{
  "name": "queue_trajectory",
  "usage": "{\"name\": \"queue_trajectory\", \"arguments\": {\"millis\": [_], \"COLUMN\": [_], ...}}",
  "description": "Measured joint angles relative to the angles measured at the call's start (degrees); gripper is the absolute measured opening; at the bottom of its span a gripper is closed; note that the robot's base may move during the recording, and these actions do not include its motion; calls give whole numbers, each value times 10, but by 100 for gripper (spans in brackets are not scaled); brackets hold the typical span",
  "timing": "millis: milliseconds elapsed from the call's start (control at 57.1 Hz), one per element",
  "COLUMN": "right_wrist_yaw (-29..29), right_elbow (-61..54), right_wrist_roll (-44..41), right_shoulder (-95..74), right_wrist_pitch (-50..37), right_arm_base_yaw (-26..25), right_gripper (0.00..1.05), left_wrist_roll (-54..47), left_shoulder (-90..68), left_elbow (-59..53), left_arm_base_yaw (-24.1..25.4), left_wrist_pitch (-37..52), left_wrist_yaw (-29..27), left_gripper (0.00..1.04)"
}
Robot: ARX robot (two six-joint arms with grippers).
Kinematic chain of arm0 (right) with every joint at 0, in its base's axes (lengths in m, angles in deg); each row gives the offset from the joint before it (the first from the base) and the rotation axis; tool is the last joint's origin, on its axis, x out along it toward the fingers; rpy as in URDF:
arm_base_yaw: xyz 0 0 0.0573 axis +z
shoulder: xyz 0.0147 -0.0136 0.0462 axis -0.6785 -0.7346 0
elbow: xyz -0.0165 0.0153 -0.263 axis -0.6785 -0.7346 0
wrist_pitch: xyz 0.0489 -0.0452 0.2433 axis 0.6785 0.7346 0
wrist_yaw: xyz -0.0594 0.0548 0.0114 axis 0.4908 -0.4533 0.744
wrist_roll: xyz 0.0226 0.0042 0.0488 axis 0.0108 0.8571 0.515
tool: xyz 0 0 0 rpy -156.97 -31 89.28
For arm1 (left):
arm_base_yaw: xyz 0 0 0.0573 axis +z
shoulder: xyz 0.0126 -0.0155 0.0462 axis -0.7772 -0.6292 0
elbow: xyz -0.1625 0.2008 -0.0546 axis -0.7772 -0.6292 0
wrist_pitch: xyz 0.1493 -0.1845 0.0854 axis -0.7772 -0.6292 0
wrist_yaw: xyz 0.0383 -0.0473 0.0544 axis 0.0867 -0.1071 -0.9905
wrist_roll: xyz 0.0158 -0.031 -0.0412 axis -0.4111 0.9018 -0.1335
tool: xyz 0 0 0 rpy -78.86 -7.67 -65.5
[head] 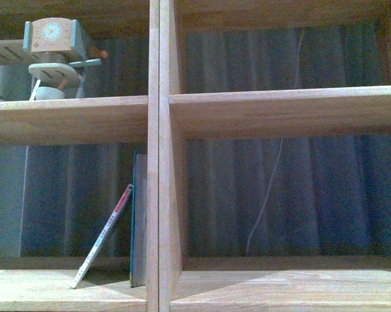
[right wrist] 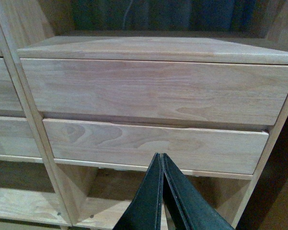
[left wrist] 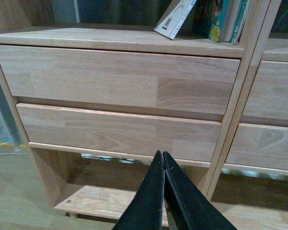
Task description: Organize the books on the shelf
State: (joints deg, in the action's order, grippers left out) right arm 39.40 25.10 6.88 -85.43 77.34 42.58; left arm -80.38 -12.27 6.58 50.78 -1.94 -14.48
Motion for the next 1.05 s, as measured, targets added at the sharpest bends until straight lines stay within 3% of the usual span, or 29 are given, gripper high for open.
{"name": "queue_trajectory", "arguments": {"millis": [193,263,771,806,1051], "right_wrist_yaw": [0,0,0,0,0], "right_elbow": [0,0,0,0,0], "right_wrist_roll": [0,0,0,0,0], "right_shoulder": [0,0,0,0,0], "right_wrist_pitch": [0,0,0,0,0], "right_arm_base_yaw": [0,0,0,0,0], "right_gripper": [3,12,98,99,98], "left_wrist_roll": [0,0,0,0,-1], "left_shoulder": [0,0,0,0,0], "left_elbow": [0,0,0,0,0], "left_arm_base_yaw": [0,0,0,0,0], "left_wrist_pitch": [0,0,0,0,0], "left_wrist_yaw": [0,0,0,0,0], "left_gripper": [3,3,93,99,98]}}
